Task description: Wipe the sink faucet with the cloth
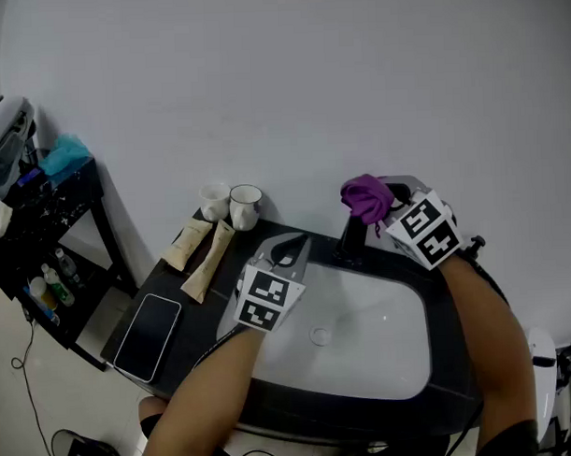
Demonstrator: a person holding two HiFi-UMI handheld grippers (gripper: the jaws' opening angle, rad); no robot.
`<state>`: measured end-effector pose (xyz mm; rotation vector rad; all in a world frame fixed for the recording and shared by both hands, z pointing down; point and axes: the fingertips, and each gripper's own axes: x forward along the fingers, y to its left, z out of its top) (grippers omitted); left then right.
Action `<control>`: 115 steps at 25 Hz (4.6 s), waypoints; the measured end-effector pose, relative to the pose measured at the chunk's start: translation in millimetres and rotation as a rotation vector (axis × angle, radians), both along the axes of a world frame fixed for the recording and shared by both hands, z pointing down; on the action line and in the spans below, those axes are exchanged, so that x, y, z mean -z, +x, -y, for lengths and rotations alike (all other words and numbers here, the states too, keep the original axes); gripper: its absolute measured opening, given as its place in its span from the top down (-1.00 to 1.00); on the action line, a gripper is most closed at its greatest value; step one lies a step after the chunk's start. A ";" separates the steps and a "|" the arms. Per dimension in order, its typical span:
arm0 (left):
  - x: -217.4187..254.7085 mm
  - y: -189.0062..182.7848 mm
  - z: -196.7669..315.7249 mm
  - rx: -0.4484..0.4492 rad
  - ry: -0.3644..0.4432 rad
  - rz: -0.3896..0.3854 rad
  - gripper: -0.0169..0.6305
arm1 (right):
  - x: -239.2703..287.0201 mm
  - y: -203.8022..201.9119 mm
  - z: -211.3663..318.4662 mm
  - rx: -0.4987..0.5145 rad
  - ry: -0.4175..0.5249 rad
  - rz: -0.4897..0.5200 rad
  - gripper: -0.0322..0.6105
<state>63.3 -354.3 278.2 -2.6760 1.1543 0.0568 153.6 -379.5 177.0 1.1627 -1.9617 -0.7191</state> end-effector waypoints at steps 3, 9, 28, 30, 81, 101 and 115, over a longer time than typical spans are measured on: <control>-2.4 -4.0 1.4 0.008 -0.006 0.014 0.90 | -5.7 -15.5 -14.0 0.067 -0.006 -0.018 0.71; -9.0 -0.9 -2.0 0.010 -0.002 0.059 0.90 | -18.6 -43.7 -56.0 0.204 0.014 -0.100 0.71; -10.4 2.7 -6.0 0.002 0.003 0.077 0.90 | -59.6 0.5 -37.7 0.073 0.008 -0.220 0.71; -8.8 3.9 -5.2 -0.003 0.004 0.069 0.90 | -61.2 5.7 -24.3 0.046 0.004 -0.209 0.71; -2.9 -0.8 4.5 -0.031 -0.069 -0.062 0.90 | -124.4 26.4 0.4 -0.317 0.277 -0.020 0.68; -11.2 -9.4 11.0 0.002 -0.102 -0.041 0.90 | -186.6 0.7 -4.6 -0.211 0.160 -0.312 0.71; -12.6 -6.9 10.4 -0.002 -0.096 -0.025 0.90 | -18.1 84.0 -33.9 -0.446 0.666 0.031 0.71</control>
